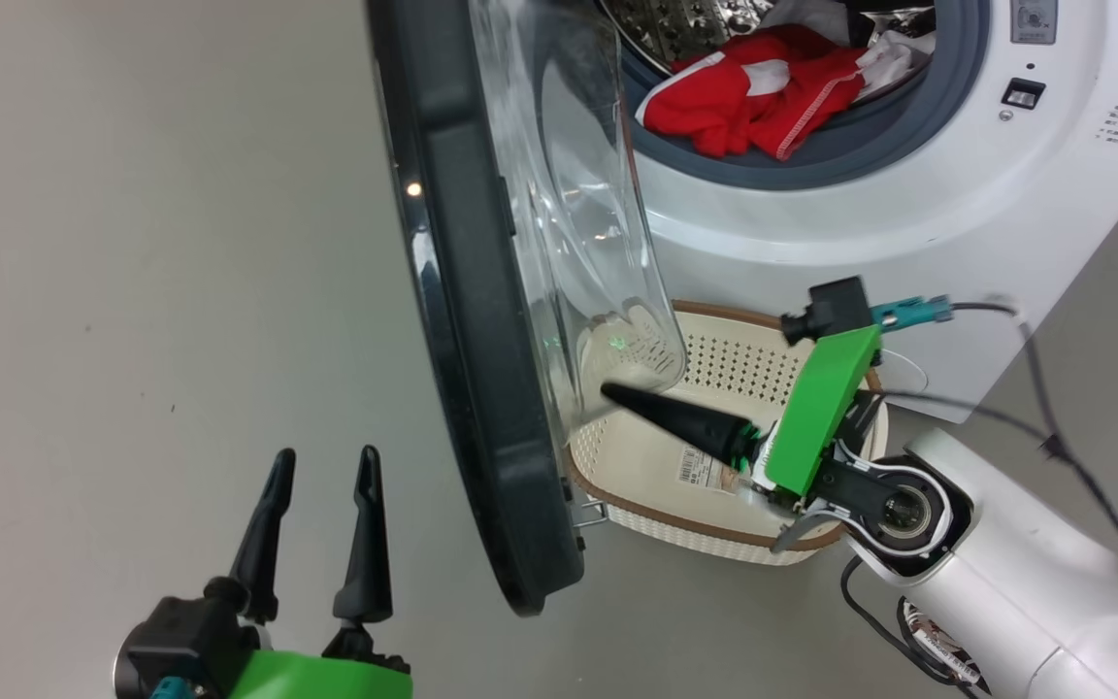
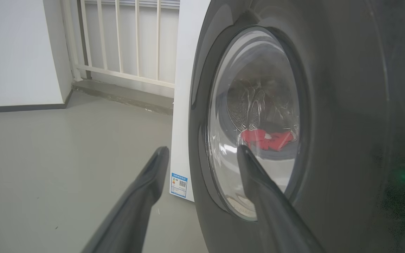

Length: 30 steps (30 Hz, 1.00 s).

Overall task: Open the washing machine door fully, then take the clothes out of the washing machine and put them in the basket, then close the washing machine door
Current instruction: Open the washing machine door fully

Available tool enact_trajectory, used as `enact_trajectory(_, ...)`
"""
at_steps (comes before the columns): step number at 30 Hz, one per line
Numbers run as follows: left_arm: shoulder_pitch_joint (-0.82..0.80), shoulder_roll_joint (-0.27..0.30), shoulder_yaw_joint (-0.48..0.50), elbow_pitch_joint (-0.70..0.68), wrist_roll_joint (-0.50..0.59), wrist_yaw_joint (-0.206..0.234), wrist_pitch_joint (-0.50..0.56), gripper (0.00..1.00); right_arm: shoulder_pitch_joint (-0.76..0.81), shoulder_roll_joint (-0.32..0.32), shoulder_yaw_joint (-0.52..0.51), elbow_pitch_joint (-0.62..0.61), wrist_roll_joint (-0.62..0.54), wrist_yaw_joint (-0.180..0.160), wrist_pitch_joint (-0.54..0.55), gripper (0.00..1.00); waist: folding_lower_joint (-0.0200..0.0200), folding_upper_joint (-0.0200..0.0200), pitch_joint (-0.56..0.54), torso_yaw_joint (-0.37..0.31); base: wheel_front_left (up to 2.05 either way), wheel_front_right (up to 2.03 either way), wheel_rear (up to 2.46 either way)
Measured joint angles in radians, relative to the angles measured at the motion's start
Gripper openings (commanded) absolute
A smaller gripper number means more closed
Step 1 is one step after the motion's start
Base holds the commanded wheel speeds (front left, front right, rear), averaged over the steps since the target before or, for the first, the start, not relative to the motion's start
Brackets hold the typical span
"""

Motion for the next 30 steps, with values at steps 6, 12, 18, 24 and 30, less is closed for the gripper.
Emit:
enact_trajectory(6, 0.000, 0.000, 0.007, 0.005, -0.006, -0.007, 0.000, 1.00, -0.014, -0.026, 0.051, 0.005, -0.265, 0.000, -0.203, 1.00, 0.0000, 0.0000, -0.003, -0.011, 0.00, 0.00, 0.00)
enact_trajectory(12, 0.000, 0.000, 0.016, 0.010, -0.006, -0.009, 0.000, 1.00, -0.022, -0.032, 0.100, 0.090, -0.550, 0.000, -0.448, 1.00, 0.0000, 0.0000, -0.019, -0.028, 0.00, 0.00, 0.00)
enact_trajectory(18, 0.001, 0.000, 0.032, 0.012, -0.004, -0.016, 0.000, 1.00, -0.022, 0.004, 0.085, 0.199, -0.765, 0.000, -0.609, 1.00, 0.0000, 0.0000, -0.039, -0.048, 0.00, 0.00, 0.00)
enact_trajectory(24, 0.005, 0.000, 0.039, 0.014, 0.001, -0.024, 0.000, 1.00, -0.009, 0.058, -0.103, 0.286, -1.028, 0.000, -0.646, 1.00, 0.0000, 0.0000, -0.053, -0.066, 0.00, 0.00, 0.00)
enact_trajectory(30, 0.020, 0.000, 0.043, 0.013, 0.004, -0.025, 0.000, 1.00, 0.113, 0.142, -0.384, 0.195, -1.354, 0.000, -0.653, 1.00, 0.0000, 0.0000, -0.061, -0.073, 0.00, 0.00, 0.00)
